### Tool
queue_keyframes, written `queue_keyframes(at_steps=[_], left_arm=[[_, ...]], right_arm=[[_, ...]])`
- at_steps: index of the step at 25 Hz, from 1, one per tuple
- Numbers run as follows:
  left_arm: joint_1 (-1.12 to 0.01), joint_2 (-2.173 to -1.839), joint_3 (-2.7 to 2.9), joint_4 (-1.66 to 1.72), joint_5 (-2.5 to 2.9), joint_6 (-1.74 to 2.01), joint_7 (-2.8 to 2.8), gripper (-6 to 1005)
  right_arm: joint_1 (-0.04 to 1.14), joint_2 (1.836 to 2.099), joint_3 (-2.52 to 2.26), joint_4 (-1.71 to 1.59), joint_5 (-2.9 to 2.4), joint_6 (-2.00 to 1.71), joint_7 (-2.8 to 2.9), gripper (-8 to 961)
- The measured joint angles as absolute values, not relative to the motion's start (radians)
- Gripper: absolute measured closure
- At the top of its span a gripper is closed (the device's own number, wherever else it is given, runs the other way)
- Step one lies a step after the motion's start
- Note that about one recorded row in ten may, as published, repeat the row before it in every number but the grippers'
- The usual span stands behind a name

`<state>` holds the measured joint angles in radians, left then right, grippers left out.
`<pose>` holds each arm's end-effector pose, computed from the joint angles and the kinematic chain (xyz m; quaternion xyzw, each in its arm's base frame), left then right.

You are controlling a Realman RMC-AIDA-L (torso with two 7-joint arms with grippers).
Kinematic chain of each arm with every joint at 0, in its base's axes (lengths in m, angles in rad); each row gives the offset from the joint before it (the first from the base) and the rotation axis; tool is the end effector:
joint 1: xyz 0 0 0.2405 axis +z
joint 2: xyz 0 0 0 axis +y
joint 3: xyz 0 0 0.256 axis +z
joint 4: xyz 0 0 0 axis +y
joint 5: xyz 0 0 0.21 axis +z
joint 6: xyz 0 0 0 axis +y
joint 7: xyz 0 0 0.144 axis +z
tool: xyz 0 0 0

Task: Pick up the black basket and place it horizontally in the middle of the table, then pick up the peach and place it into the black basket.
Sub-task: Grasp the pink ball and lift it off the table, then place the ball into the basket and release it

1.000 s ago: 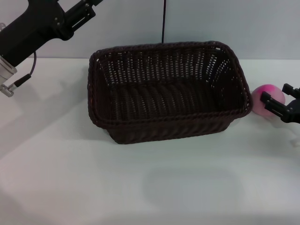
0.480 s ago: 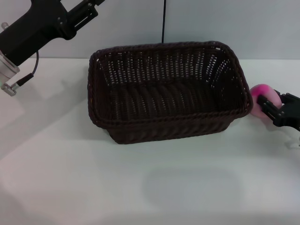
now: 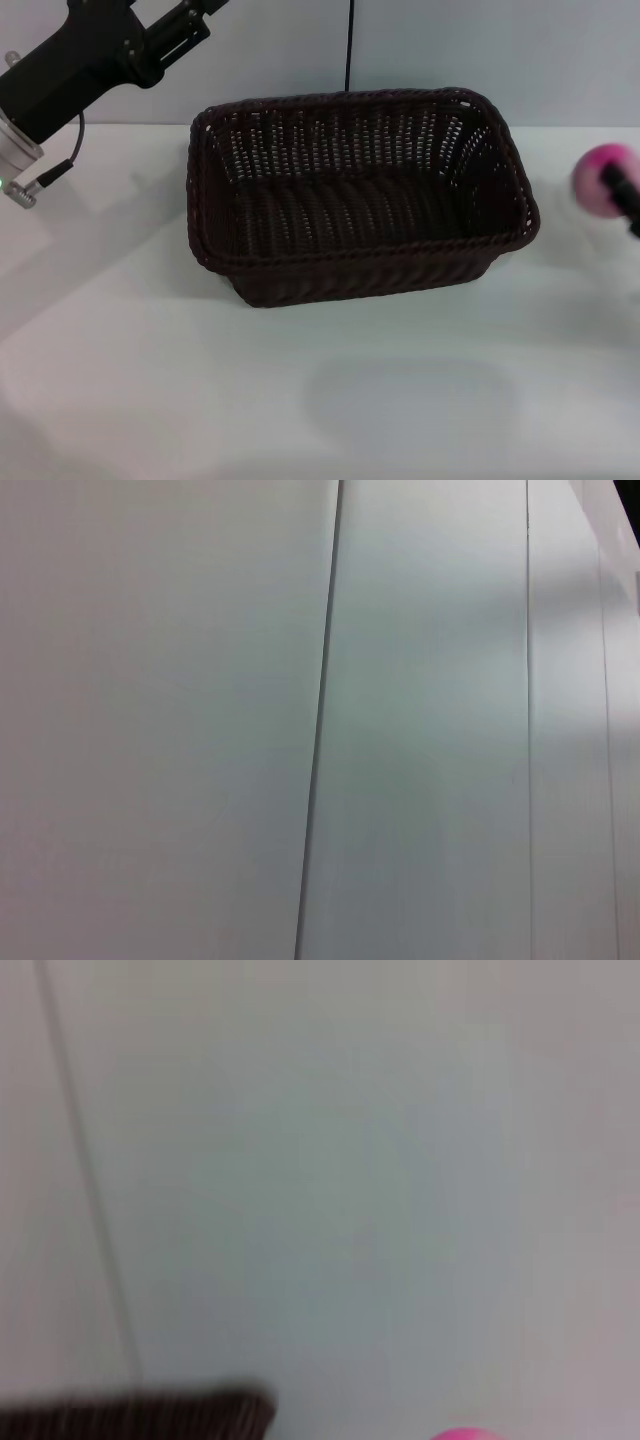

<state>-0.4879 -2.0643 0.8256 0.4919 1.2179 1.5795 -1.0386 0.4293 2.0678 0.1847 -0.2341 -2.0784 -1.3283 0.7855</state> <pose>-0.2308 0.3448 0.0408 -0.8126 -0.1149 -0.4946 0.2861 0.3624 0.2999 0.0091 -0.7711 0.3048 0.3169 0.4605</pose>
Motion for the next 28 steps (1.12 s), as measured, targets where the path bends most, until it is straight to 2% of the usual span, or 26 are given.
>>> queue_keyframes(at_steps=[8, 13, 16, 24, 28], left_arm=[[-0.479, -2.065, 0.825, 0.492, 1.218, 1.587, -1.038, 342], [-0.476, -2.066, 0.825, 0.492, 1.218, 1.595, -1.038, 348], [-0.475, -2.066, 0.825, 0.486, 1.218, 1.596, -1.038, 351], [-0.47, -2.066, 0.824, 0.466, 1.208, 1.601, -1.025, 360], [-0.468, -2.065, 0.824, 0.465, 1.206, 1.602, -1.025, 365]], right_arm=[[0.395, 2.065, 0.183, -0.237, -1.868, -1.576, 0.836, 669], [0.45, 2.051, 0.153, -0.239, -1.868, -1.688, 0.924, 710], [0.524, 2.046, 0.007, -0.24, -1.87, -1.705, 0.961, 737], [0.618, 2.051, -0.192, -0.241, -1.87, -1.623, 1.029, 806], [0.623, 2.052, -0.215, -0.243, -1.868, -1.613, 1.038, 703]])
